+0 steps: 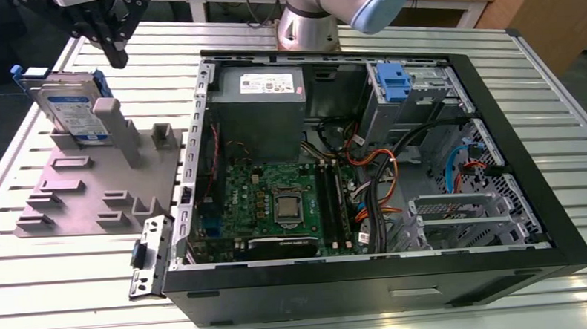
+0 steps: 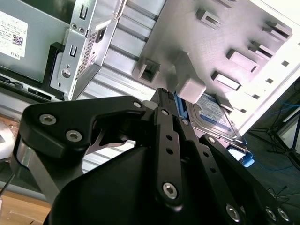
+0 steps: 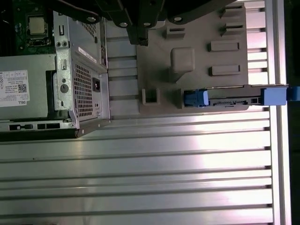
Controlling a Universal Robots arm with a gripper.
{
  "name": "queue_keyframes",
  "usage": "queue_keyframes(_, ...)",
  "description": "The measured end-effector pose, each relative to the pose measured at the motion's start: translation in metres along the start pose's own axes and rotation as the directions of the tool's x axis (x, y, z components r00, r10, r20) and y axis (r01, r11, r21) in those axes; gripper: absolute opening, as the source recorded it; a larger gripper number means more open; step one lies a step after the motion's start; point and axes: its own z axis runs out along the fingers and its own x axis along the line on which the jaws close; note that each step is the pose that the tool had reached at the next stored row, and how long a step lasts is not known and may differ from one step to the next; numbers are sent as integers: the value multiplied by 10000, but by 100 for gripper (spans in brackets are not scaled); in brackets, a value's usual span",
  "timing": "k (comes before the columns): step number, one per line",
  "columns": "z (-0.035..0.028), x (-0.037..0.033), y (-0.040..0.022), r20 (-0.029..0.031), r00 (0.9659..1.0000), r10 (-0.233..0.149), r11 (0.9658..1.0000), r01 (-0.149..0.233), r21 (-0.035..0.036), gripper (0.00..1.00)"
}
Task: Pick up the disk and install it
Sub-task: 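Reach for the disk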
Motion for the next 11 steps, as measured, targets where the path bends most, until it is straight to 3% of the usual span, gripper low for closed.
queue_keyframes(11, 0, 31, -2, 0, 10000, 2, 10000, -2, 0, 11)
